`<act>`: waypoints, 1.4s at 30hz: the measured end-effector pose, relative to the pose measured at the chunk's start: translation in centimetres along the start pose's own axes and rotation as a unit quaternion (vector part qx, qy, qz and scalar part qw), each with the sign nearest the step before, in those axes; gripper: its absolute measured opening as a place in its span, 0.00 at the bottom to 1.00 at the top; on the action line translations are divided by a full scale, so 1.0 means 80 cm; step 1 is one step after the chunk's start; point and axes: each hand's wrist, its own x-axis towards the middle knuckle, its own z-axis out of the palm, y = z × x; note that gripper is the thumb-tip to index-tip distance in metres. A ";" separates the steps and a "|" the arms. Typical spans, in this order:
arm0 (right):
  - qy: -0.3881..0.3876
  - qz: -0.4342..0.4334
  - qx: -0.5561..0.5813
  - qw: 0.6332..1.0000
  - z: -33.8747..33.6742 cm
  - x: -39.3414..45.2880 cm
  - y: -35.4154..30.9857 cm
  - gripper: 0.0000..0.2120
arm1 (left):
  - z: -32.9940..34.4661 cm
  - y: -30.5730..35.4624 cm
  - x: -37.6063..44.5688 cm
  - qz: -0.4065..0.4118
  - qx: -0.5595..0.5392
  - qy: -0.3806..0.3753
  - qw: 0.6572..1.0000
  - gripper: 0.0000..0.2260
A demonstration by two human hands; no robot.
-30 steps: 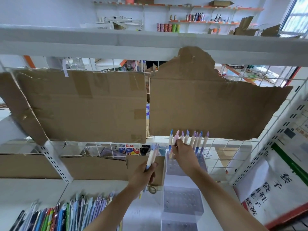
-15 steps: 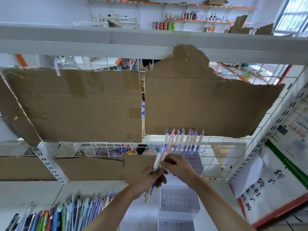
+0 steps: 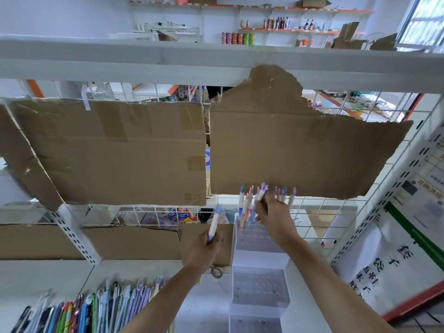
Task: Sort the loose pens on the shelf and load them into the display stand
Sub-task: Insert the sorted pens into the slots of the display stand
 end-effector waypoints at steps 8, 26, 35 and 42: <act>-0.037 0.041 -0.027 0.998 0.030 -0.005 0.010 0.09 | 0.016 0.045 0.011 0.025 -0.045 0.061 0.997 0.04; -0.032 0.062 -0.088 0.994 0.061 -0.010 0.036 0.08 | 0.047 0.056 0.046 0.088 0.045 0.082 0.992 0.06; -0.033 0.069 -0.082 0.994 0.064 -0.008 0.037 0.09 | 0.045 0.050 0.044 0.085 0.026 0.079 0.993 0.12; -0.048 0.068 -0.003 0.997 0.037 -0.032 0.030 0.06 | 0.026 0.048 0.001 0.061 -0.062 -0.004 0.996 0.07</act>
